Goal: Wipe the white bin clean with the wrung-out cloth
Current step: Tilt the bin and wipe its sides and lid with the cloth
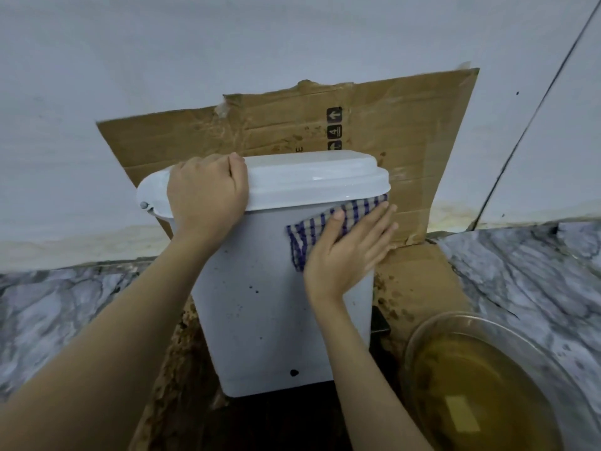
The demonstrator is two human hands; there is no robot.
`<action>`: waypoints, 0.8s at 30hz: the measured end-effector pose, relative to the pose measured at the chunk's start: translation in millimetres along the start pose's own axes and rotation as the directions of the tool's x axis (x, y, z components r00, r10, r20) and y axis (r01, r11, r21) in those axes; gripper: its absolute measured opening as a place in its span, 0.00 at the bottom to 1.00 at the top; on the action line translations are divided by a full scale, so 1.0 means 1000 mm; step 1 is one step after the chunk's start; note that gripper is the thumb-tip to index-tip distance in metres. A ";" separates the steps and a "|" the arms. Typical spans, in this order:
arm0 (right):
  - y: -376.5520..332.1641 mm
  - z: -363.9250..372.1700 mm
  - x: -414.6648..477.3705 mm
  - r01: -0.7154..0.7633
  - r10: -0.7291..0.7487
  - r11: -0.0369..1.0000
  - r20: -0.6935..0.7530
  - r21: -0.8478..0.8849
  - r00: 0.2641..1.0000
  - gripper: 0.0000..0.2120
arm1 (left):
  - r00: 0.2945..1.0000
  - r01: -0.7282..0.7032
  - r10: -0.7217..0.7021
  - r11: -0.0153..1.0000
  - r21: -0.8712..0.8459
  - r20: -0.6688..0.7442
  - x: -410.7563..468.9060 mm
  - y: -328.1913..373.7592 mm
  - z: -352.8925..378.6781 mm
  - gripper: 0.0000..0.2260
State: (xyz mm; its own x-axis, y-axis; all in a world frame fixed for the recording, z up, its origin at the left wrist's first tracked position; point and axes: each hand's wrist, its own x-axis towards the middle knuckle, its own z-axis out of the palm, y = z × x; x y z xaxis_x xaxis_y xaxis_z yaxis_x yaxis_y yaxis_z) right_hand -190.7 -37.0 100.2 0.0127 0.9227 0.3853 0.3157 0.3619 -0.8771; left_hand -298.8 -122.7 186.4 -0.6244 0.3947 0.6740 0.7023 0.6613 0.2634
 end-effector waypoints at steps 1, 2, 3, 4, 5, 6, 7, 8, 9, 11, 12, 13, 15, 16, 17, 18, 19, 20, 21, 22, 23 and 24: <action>-0.004 0.001 -0.004 0.025 -0.025 0.999 -0.004 -0.025 1.000 0.32 | 1.000 -0.001 0.001 1.000 -0.003 0.005 -0.002 0.000 -0.001 0.22; -0.007 0.002 -0.003 0.024 -0.024 0.999 -0.002 -0.028 1.000 0.32 | 1.000 -0.002 0.002 1.000 -0.005 0.011 -0.003 0.001 -0.003 0.22; -0.008 0.000 0.002 0.004 -0.004 1.000 -0.004 -0.005 1.000 0.31 | 1.000 -0.001 0.002 1.000 -0.006 0.014 -0.004 0.001 -0.003 0.22; -0.007 -0.003 0.011 -0.026 0.027 0.999 -0.009 0.038 1.000 0.30 | 1.000 -0.001 0.001 1.000 -0.007 0.014 -0.005 0.001 -0.004 0.23; -0.004 -0.008 0.022 -0.079 0.080 0.992 -0.006 0.101 0.997 0.28 | 1.000 -0.003 0.003 1.000 -0.008 0.014 -0.007 0.002 -0.005 0.23; 0.002 -0.013 0.036 -0.172 0.170 0.968 0.028 0.185 0.985 0.26 | 1.000 -0.010 0.010 1.000 -0.009 0.017 -0.008 0.003 -0.005 0.24; 0.008 -0.017 0.049 -0.289 0.271 0.919 0.103 0.267 0.957 0.24 | 1.000 -0.016 0.016 1.000 -0.009 0.023 -0.008 0.004 -0.005 0.24; 0.013 -0.019 0.058 -0.383 0.344 0.868 0.174 0.317 0.923 0.23 | 1.000 -0.014 0.014 1.000 -0.011 0.028 -0.008 0.004 -0.006 0.23; 0.017 -0.019 0.062 -0.405 0.359 0.851 0.191 0.335 0.913 0.22 | 1.000 -0.004 0.005 1.000 -0.017 0.027 -0.007 0.005 -0.006 0.23; 0.016 -0.019 0.046 -0.221 0.205 0.933 0.085 0.283 0.975 0.23 | 1.000 0.014 -0.014 1.000 -0.027 0.018 -0.006 0.004 -0.005 0.23; 0.016 -0.018 0.031 -0.084 0.080 0.968 0.025 0.236 0.996 0.24 | 1.000 0.018 -0.017 0.999 -0.031 0.011 -0.006 0.003 -0.005 0.22; 0.020 -0.014 0.016 0.032 -0.031 0.984 -0.007 0.177 1.000 0.26 | 1.000 0.018 -0.018 0.999 -0.032 0.004 -0.006 0.002 -0.004 0.22; 0.040 -0.008 -0.008 0.150 -0.149 0.987 -0.022 0.050 0.989 0.28 | 1.000 0.009 -0.009 1.000 -0.027 -0.008 -0.004 0.001 0.000 0.22; 0.053 -0.006 -0.015 0.164 -0.164 0.986 -0.024 0.008 0.986 0.28 | 1.000 0.003 -0.003 1.000 -0.022 -0.014 -0.002 0.001 0.002 0.22; 0.065 -0.006 -0.022 0.168 -0.168 0.986 -0.031 -0.023 0.985 0.28 | 1.000 -0.003 0.003 1.000 -0.016 -0.022 -0.001 0.001 0.004 0.22; 0.077 -0.007 -0.029 0.162 -0.163 0.986 -0.029 -0.041 0.986 0.28 | 0.999 -0.009 0.009 1.000 -0.010 -0.032 0.000 0.001 0.006 0.23; 0.088 -0.009 -0.035 0.151 -0.152 0.987 -0.019 -0.053 0.988 0.29 | 0.999 -0.019 0.018 1.000 -0.005 -0.044 0.000 0.002 0.007 0.23; 0.098 -0.011 -0.043 0.138 -0.139 0.988 -0.005 -0.063 0.990 0.29 | 0.998 -0.032 0.032 0.999 -0.001 -0.056 0.000 0.001 0.008 0.22; 0.108 -0.014 -0.051 0.120 -0.120 0.990 0.010 -0.069 0.993 0.29 | 0.997 -0.046 0.046 0.999 0.002 -0.068 -0.002 0.001 0.008 0.21; 0.117 -0.016 -0.059 0.091 -0.090 0.993 0.019 -0.072 0.996 0.29 | 0.994 -0.062 0.062 0.998 0.009 -0.085 -0.004 0.001 0.007 0.20; 0.125 -0.018 -0.066 0.040 -0.039 0.996 0.019 -0.074 0.999 0.29 | 0.991 -0.078 0.079 0.997 0.020 -0.105 -0.006 0.002 0.007 0.19; 0.130 -0.019 -0.072 -0.032 0.033 0.997 0.008 -0.077 0.999 0.30 | 0.987 -0.092 0.096 0.995 0.035 -0.126 -0.008 0.002 0.008 0.18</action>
State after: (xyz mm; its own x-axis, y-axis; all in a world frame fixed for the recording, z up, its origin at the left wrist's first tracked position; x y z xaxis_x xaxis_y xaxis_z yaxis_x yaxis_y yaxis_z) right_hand -132.3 -58.8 -36.1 0.0151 0.9352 0.3538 0.3871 0.3208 -0.8644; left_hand -294.9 -119.8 176.2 -0.5060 0.3724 0.7780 0.7446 0.6438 0.1761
